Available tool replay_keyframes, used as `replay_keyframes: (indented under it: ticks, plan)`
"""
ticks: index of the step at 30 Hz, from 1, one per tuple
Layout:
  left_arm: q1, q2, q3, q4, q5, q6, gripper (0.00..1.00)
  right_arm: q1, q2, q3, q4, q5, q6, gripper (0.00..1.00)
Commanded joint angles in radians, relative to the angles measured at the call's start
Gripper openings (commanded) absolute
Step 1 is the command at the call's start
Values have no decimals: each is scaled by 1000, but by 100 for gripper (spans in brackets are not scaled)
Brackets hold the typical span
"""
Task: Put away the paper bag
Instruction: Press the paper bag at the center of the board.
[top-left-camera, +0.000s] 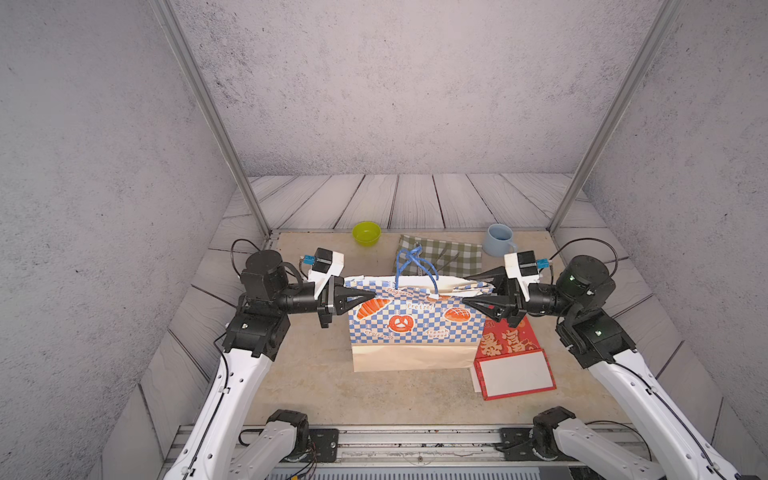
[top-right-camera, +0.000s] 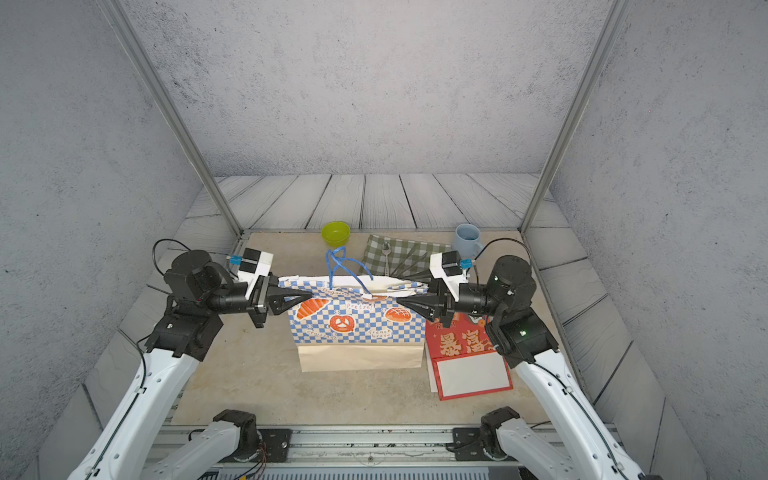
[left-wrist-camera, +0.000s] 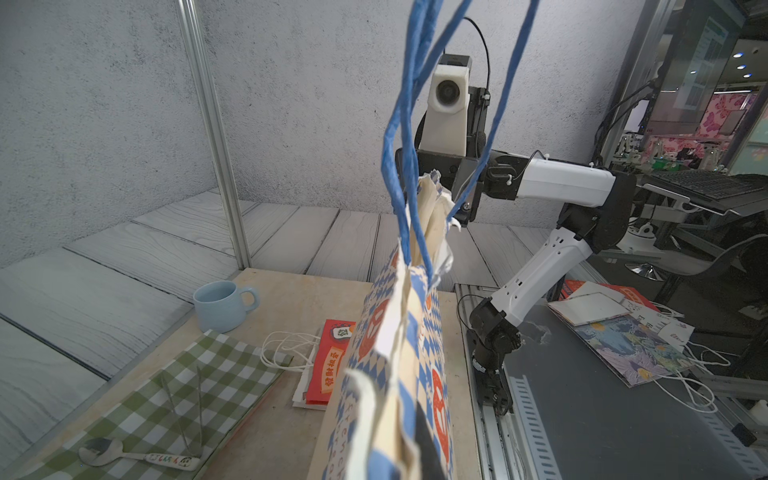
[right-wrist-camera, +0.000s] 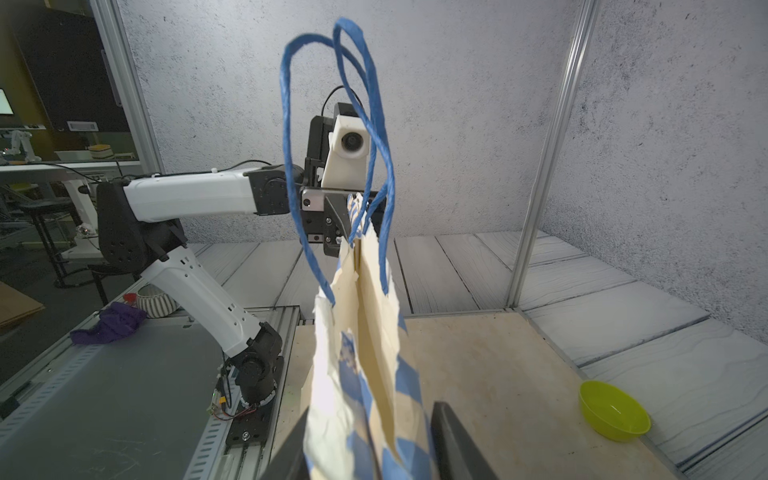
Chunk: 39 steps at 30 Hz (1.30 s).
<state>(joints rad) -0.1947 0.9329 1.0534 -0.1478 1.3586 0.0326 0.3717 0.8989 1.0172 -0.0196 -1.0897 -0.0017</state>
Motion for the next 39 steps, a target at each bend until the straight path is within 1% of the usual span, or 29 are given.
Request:
replay_keyframes:
  ticks: [1,4,6,10,11,12,13,14,15,17,21,23,26,32,33,34,35,36,37,39]
  plan:
    - [-6,-8,39,12,30,-6,0,0,-19,-31,-61,1,-66,37]
    - [-6,-9,38,8,30,-2,0,0,-5,-34,-17,-21,-35,17]
    - [-6,-10,35,8,28,-3,0,0,1,-23,-9,-27,-31,0]
    - [-6,-14,31,10,21,0,0,0,-4,-5,-40,-24,-52,0]
    - [-6,-15,31,8,14,3,0,1,-7,1,-63,-14,-59,17]
    - [-6,-17,31,9,5,6,0,1,-11,5,-83,-2,-61,36]
    - [-6,-20,32,10,3,10,0,0,-18,6,-105,9,-65,50]
    - [-6,-22,34,12,-3,14,0,0,-30,1,-131,19,-76,60]
    - [-6,-26,35,18,-6,12,0,1,-44,-11,-155,23,-91,65]
    - [-7,-32,36,40,-5,-5,0,2,-79,-45,-182,43,-108,71]
    - [-6,-41,52,77,11,-65,0,-2,-111,-106,-172,76,-138,73]
    - [-6,-48,50,108,24,-101,0,-1,-92,-109,-154,50,-126,71]
    - [-6,-52,56,108,32,-108,0,-2,-59,-97,-151,-2,-107,61]
    - [-6,-57,54,135,9,-115,0,-2,-61,-71,-175,-32,-112,30]
    - [-6,-59,55,146,0,-119,0,-2,-63,-64,-188,-40,-116,27]
    - [-6,-60,54,157,-8,-126,0,-2,-64,-58,-194,-45,-115,27]
    - [-6,-60,52,173,-13,-136,0,-2,-67,-55,-199,-47,-109,27]
    - [-6,-59,53,181,-14,-141,0,-1,-72,-53,-201,-45,-107,29]
    - [-6,-58,52,185,-16,-145,0,-1,-78,-52,-208,-39,-109,36]
    - [-7,-57,54,197,-16,-159,0,-3,-101,-62,-230,-1,-130,60]
